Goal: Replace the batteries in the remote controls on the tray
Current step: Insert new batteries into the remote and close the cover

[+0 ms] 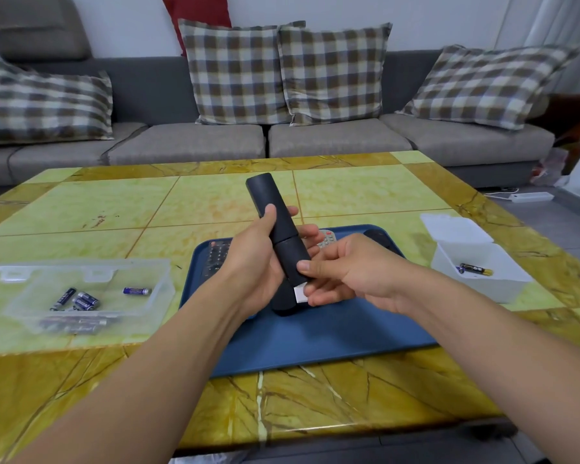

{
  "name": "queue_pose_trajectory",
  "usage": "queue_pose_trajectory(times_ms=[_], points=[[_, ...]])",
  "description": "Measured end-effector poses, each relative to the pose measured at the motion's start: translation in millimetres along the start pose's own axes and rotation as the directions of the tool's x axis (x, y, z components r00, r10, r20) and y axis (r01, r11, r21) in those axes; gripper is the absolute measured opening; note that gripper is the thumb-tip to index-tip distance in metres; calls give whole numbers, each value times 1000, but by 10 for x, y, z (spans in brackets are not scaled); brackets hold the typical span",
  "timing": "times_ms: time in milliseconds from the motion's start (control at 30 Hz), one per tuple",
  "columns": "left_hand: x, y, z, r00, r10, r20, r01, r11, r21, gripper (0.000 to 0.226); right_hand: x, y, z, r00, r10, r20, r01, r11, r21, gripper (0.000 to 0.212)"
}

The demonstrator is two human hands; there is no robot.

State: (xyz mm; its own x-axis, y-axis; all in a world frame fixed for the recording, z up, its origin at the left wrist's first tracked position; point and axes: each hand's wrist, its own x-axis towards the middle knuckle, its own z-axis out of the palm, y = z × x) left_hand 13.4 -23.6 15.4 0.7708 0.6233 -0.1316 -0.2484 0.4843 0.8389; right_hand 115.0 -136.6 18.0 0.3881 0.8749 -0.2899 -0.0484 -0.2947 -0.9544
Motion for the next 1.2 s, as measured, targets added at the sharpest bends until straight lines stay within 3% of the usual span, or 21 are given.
queue_pose_trajectory(times_ms=[233,433,633,733,833,933,1000,1033,1100,1200], points=[[-9,-32,59,1000,-6,-19,5,1000,-5,37,-63,-26,-60,998,59,34,-51,977,-208,40],[89,-96,11,976,-162,-147,106,938,-330,35,-21,109,173,994,-85,-69,82,996,-38,28],[121,-6,13,974,-111,-199,3,879,-478,35,15,67,307,987,-138,-85,151,971,186,23],[122,16,20,976,-105,-191,-12,849,-529,36,20,46,289,974,-214,-71,224,957,186,20],[107,-8,14,980,-97,-175,-17,833,-553,38,40,77,266,947,-284,-150,305,942,140,20],[76,-14,54,986,7,-166,-73,915,-397,35,53,112,210,962,-234,-139,249,964,99,18],[38,-71,124,985,111,-129,-122,989,-83,35,48,111,164,990,-142,-25,143,988,64,17],[23,-125,146,983,165,-86,-151,978,146,35,47,108,141,993,-114,25,112,992,50,17],[-1,-208,170,978,207,22,-189,837,514,36,47,91,108,991,-119,67,114,990,85,13],[47,-201,142,981,184,54,-174,738,652,29,24,35,58,990,-139,7,135,970,203,13]])
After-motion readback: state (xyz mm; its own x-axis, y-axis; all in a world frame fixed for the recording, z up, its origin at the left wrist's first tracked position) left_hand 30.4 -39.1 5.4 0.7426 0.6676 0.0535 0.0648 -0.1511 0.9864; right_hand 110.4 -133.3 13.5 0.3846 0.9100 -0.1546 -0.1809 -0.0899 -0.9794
